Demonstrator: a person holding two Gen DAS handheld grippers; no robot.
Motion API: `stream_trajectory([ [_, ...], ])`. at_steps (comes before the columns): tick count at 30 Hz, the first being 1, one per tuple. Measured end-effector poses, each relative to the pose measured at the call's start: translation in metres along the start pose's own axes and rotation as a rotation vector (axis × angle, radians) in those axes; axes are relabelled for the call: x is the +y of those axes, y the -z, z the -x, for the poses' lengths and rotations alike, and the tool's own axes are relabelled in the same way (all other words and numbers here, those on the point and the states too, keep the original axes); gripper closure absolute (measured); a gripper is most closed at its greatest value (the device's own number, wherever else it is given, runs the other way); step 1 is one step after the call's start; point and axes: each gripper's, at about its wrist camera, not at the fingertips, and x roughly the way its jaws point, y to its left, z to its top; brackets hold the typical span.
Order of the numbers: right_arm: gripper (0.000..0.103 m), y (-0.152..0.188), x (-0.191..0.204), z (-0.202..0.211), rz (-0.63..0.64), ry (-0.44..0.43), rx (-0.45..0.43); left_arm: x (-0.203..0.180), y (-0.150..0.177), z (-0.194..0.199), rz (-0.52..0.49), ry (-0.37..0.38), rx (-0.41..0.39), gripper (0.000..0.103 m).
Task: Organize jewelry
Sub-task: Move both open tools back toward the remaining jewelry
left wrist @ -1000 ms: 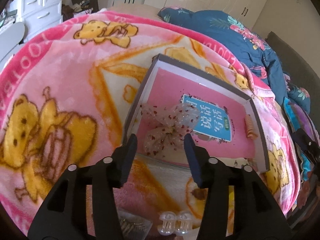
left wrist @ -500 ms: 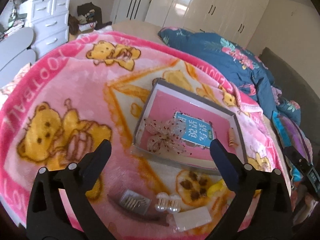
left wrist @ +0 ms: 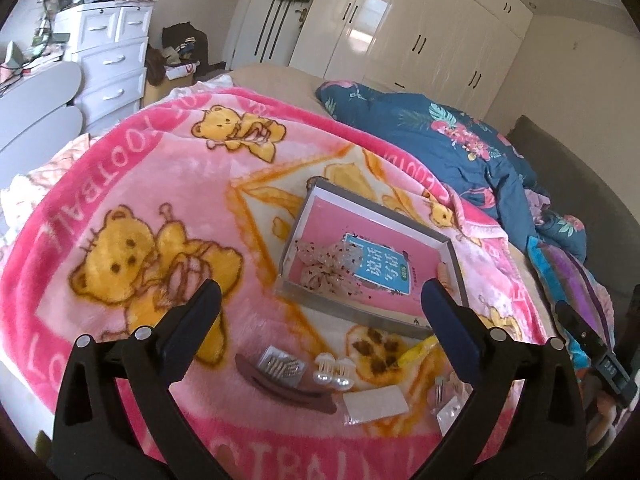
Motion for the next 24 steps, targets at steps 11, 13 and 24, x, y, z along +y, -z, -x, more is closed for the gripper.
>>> stream_trajectory([
  [11, 0.023, 0.017, 0.019, 0.004, 0.051, -0.024, 0.033, 0.013, 0.023, 0.008, 0.016, -0.015, 0.04, 0.009],
  [13, 0.023, 0.02, 0.022, 0.003, 0.056, -0.029, 0.044, 0.014, 0.027, 0.007, 0.017, -0.016, 0.047, 0.009],
  [24, 0.023, 0.047, 0.039, -0.004, 0.093, -0.038, 0.106, 0.016, 0.045, 0.003, 0.019, -0.03, 0.094, 0.009],
])
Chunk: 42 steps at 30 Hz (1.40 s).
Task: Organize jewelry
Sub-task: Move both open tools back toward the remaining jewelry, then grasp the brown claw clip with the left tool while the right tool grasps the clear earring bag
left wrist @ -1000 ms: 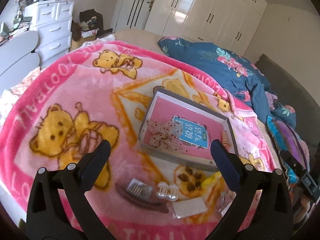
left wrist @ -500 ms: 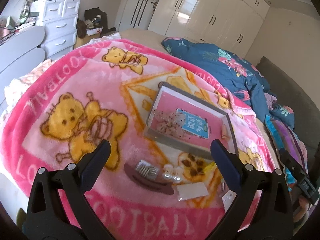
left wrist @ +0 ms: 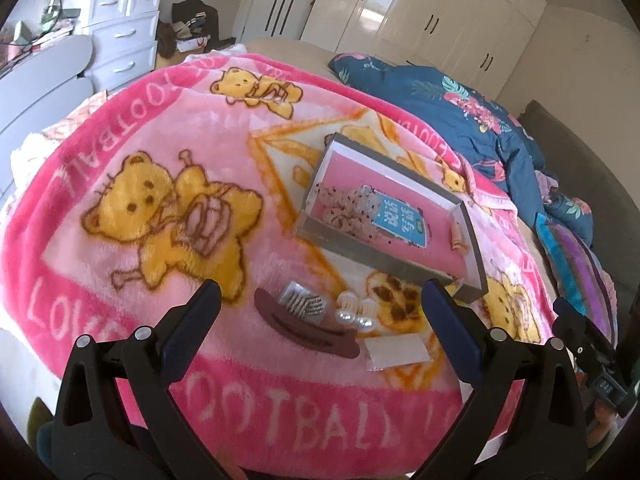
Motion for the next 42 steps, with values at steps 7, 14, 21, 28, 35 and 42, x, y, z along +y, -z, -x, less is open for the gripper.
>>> stream_trajectory([
  [7, 0.023, 0.015, 0.006, -0.008, 0.012, -0.013, 0.047, -0.003, 0.013, -0.008, -0.034, -0.019, 0.034, 0.009],
  [14, 0.023, 0.031, 0.011, -0.016, 0.013, -0.021, 0.092, -0.006, 0.025, -0.016, -0.058, -0.034, 0.066, 0.009],
  [21, 0.023, 0.051, 0.021, -0.027, 0.017, -0.046, 0.154, -0.008, 0.038, -0.026, -0.079, -0.03, 0.117, 0.009],
  [28, 0.023, 0.07, 0.018, -0.039, 0.022, -0.021, 0.218, 0.005, 0.057, -0.047, -0.002, 0.031, 0.218, 0.009],
  [35, 0.023, 0.087, 0.006, -0.054, 0.02, 0.033, 0.269, 0.016, 0.063, -0.058, 0.106, 0.1, 0.242, 0.01],
  [42, 0.038, 0.097, 0.006, -0.072, 0.052, 0.06, 0.282, 0.026, 0.057, -0.068, 0.234, 0.168, 0.235, 0.01],
])
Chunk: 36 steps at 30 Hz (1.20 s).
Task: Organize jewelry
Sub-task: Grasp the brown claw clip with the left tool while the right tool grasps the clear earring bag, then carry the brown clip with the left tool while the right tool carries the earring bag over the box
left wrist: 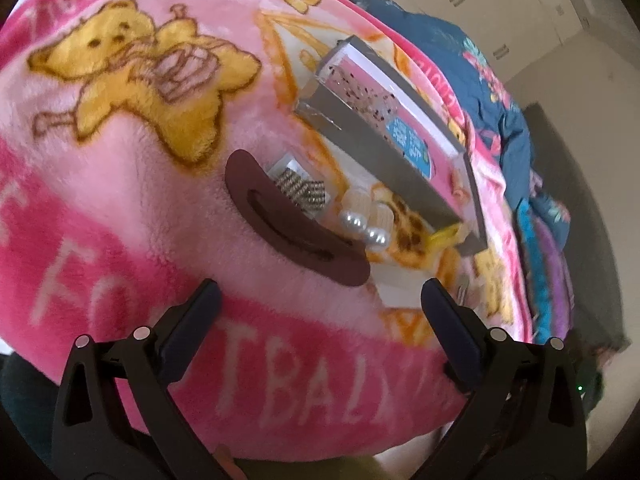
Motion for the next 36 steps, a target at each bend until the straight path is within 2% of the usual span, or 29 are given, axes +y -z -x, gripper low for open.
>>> stream_trajectory([
  [2, 0.052, 0.0, 0.002, -0.005, 0.014, -0.001, 0.003, 0.001, -0.004, -0.003, 0.04, 0.038, -0.001, 0.01],
  [4, 0.059, 0.001, 0.004, -0.007, 0.02, 0.001, 0.003, 0.004, -0.007, -0.009, 0.099, 0.092, 0.013, 0.012],
  [5, 0.06, 0.001, 0.005, -0.008, 0.022, -0.002, 0.002, 0.004, -0.009, -0.013, 0.121, 0.107, 0.017, 0.015],
  [9, 0.063, 0.0, 0.006, -0.007, 0.026, -0.019, -0.007, 0.002, -0.014, -0.022, 0.156, 0.105, 0.009, 0.016],
  [12, 0.063, -0.001, 0.004, -0.006, 0.012, -0.034, -0.008, 0.003, -0.017, -0.028, 0.184, 0.086, -0.014, 0.026],
  [15, 0.063, -0.003, 0.004, -0.005, 0.008, -0.043, -0.011, 0.008, -0.017, -0.031, 0.195, 0.052, -0.03, 0.049],
  [17, 0.063, -0.004, 0.005, -0.004, 0.008, -0.051, -0.013, 0.016, -0.016, -0.03, 0.212, 0.038, -0.041, 0.074],
  [18, 0.063, -0.005, 0.005, -0.003, 0.008, -0.057, -0.015, 0.02, -0.016, -0.029, 0.225, 0.045, -0.045, 0.079],
  [19, 0.063, -0.005, 0.006, -0.002, 0.009, -0.059, -0.016, 0.025, -0.015, -0.028, 0.24, 0.045, -0.048, 0.091],
  [22, 0.064, -0.007, 0.009, 0.001, 0.014, -0.065, -0.026, 0.035, -0.014, -0.024, 0.259, 0.077, -0.047, 0.094],
  [27, 0.064, -0.014, 0.012, 0.01, 0.012, -0.092, -0.047, 0.028, -0.01, -0.007, 0.198, 0.063, -0.063, 0.097],
  [36, 0.064, -0.033, 0.02, 0.023, 0.014, -0.134, -0.091, 0.013, -0.012, 0.037, 0.067, -0.01, -0.187, 0.099],
])
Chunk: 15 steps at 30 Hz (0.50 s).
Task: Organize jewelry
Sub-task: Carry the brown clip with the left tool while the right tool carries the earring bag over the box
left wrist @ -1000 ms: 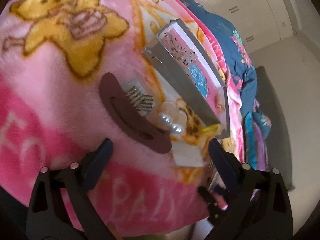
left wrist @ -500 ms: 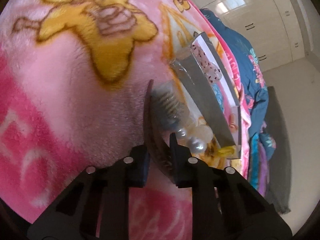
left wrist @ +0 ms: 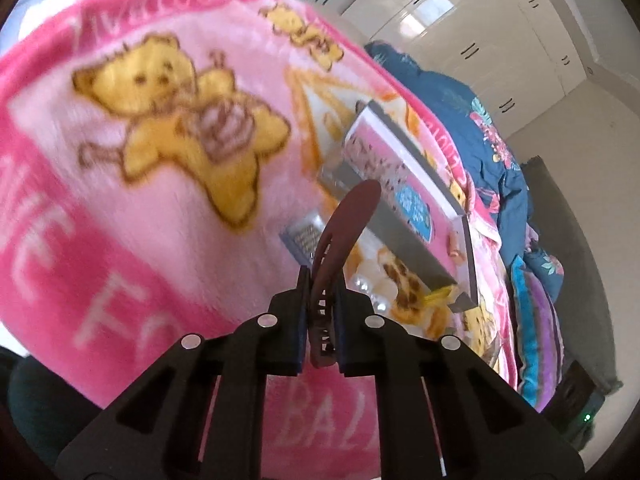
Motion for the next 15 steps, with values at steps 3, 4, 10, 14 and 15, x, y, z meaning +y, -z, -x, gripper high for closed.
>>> stream_trajectory([
  [3, 0.064, -0.006, 0.005, 0.001, 0.01, -0.013, -0.012, -0.003, -0.004, 0.013, -0.033, -0.022, -0.053, 0.099],
  [4, 0.064, -0.008, 0.007, 0.001, 0.016, -0.018, -0.016, -0.004, -0.006, 0.016, -0.037, -0.026, -0.066, 0.099],
  [10, 0.064, -0.02, 0.014, 0.0, 0.028, -0.04, -0.04, -0.012, -0.015, 0.03, -0.075, -0.044, -0.125, 0.099],
  [14, 0.064, -0.028, 0.014, -0.001, 0.03, -0.043, -0.055, -0.019, -0.02, 0.035, -0.101, -0.05, -0.155, 0.099],
  [15, 0.064, -0.03, 0.013, -0.001, 0.027, -0.043, -0.061, -0.021, -0.02, 0.036, -0.105, -0.051, -0.159, 0.099],
])
